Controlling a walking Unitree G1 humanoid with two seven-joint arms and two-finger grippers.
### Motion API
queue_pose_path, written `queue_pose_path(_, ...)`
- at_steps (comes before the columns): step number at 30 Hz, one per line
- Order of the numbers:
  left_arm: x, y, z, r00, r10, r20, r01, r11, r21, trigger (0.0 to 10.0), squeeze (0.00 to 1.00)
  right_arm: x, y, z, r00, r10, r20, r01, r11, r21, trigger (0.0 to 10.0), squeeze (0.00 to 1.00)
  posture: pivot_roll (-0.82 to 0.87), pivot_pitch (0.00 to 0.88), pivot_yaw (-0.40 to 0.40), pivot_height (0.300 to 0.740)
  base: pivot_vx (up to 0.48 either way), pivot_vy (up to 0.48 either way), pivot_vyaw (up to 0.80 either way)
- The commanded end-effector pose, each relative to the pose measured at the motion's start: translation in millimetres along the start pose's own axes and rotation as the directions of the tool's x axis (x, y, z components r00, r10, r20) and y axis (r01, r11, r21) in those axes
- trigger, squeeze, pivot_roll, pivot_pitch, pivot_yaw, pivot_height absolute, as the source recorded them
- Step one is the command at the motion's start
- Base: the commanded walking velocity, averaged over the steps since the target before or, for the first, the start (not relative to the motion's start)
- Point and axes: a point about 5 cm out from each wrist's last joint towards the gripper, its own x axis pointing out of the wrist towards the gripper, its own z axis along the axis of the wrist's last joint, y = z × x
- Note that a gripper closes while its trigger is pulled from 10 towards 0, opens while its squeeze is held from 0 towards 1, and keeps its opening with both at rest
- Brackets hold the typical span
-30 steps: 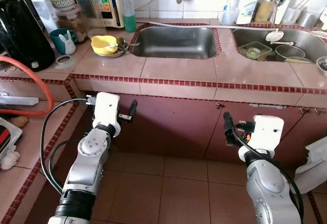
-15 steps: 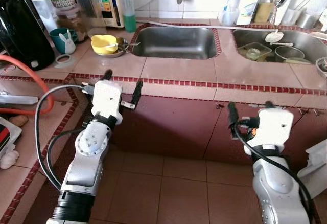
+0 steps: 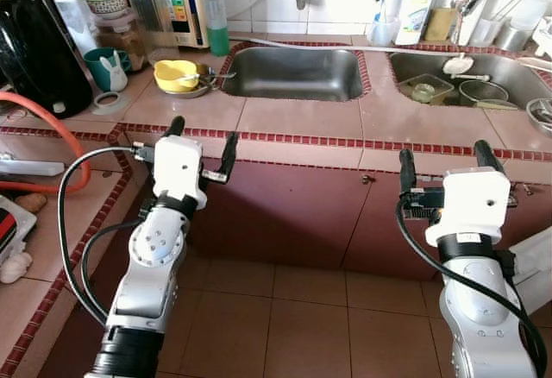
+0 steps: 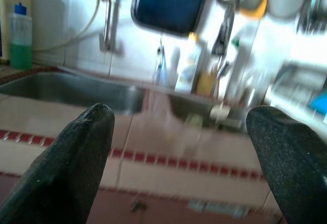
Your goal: Kitchen organization
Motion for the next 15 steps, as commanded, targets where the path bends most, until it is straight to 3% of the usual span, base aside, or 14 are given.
queue_pose_path(1,2.9,1.8,-1,1.000,-0.005,-0.016,0.005,1.000,-0.005,10.0,0.00,1.4,1.4,-7,0.998,0.009,-0.059,-0.005,0.997,0.080,10.0,0.00,0.06,0.004,0.027,0.740,0.000,0.000,0.00)
queue_pose_path(4,1.4,3.6,-8,0.997,0.005,-0.071,-0.008,0.999,-0.047,10.0,0.00,0.3,9.8,-13,0.991,0.043,-0.126,-0.021,0.986,0.167,10.0,0.00,0.07,0.010,0.021,0.740,0.000,0.000,0.00)
queue_pose_path(7,1.6,4.4,-11,0.996,0.014,-0.093,-0.020,0.998,-0.061,10.0,0.00,-0.7,15.0,-13,0.989,0.081,-0.124,-0.053,0.975,0.214,10.0,0.00,0.07,0.011,0.017,0.740,0.000,0.000,0.00)
queue_pose_path(15,1.5,2.8,-14,0.994,0.007,-0.113,-0.014,0.998,-0.061,10.0,0.00,1.6,14.5,-9,0.990,0.098,-0.106,-0.073,0.973,0.221,10.0,0.00,0.06,0.014,0.015,0.740,0.000,0.266,0.00)
